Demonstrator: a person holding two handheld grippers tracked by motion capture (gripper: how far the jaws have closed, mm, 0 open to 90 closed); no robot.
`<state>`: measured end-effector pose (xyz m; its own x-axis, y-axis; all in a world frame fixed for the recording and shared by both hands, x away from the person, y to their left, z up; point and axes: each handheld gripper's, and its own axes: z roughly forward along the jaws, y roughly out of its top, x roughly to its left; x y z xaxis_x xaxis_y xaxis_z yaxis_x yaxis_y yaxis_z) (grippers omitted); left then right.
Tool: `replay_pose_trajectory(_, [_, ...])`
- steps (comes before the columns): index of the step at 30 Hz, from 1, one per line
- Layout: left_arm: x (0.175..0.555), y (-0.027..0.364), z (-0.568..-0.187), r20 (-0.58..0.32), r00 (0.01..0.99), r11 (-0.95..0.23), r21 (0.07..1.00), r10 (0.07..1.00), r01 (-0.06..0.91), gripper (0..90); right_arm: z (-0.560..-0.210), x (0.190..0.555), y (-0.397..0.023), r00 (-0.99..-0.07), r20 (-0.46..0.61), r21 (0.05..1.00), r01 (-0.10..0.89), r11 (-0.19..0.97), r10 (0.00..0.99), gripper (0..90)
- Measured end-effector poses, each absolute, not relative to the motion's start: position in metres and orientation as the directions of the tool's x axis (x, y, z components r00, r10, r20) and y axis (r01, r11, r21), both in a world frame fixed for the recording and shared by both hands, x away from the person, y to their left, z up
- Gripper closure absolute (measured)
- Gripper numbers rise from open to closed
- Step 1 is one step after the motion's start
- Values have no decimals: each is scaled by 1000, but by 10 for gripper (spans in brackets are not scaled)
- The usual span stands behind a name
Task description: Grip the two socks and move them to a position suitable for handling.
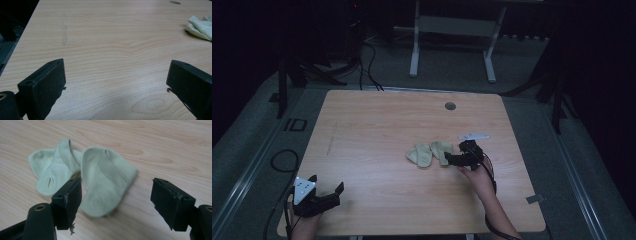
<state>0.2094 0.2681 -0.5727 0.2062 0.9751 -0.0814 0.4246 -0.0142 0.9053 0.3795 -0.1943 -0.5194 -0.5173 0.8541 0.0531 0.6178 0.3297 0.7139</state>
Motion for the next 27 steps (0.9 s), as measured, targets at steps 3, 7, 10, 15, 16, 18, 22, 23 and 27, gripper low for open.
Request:
replay_pose_trajectory(3, [209, 268, -573, -79, 211, -18, 905, 974, 424, 24, -522, 386, -185, -519, 44, 705, 621, 341, 854, 260])
replay_pose_trajectory(7, [209, 267, -572, -71, 215, -28, 905, 974, 424, 24, -525, 394, -177, -525, 40, 697, 624, 353, 850, 282])
replay_pose_trajectory(10, [210, 268, -573, -77, 222, -26, 904, 972, 428, 23, -530, 406, -169, -523, 86, 685, 649, 331, 848, 282])
replay_pose_trajectory(15, [210, 268, -573, -76, 224, -27, 905, 972, 424, 24, -534, 415, -159, -501, 42, 665, 659, 350, 864, 293])
replay_pose_trajectory(16, [210, 267, -573, -75, 224, -28, 905, 972, 424, 24, -535, 417, -158, -493, 22, 662, 659, 357, 870, 299])
replay_pose_trajectory(18, [210, 267, -573, -75, 225, -29, 905, 972, 425, 23, -538, 419, -157, -490, 42, 651, 675, 348, 871, 299])
replay_pose_trajectory(22, [210, 267, -573, -74, 228, -31, 905, 971, 425, 23, -548, 422, -153, -481, 27, 622, 695, 362, 876, 302])
replay_pose_trajectory(23, [210, 267, -573, -73, 229, -32, 904, 971, 425, 23, -551, 422, -152, -483, -8, 613, 690, 386, 876, 307])
replay_pose_trajectory(27, [210, 266, -573, -72, 231, -35, 903, 970, 427, 23, -553, 416, -148, -479, -54, 626, 667, 403, 876, 414])
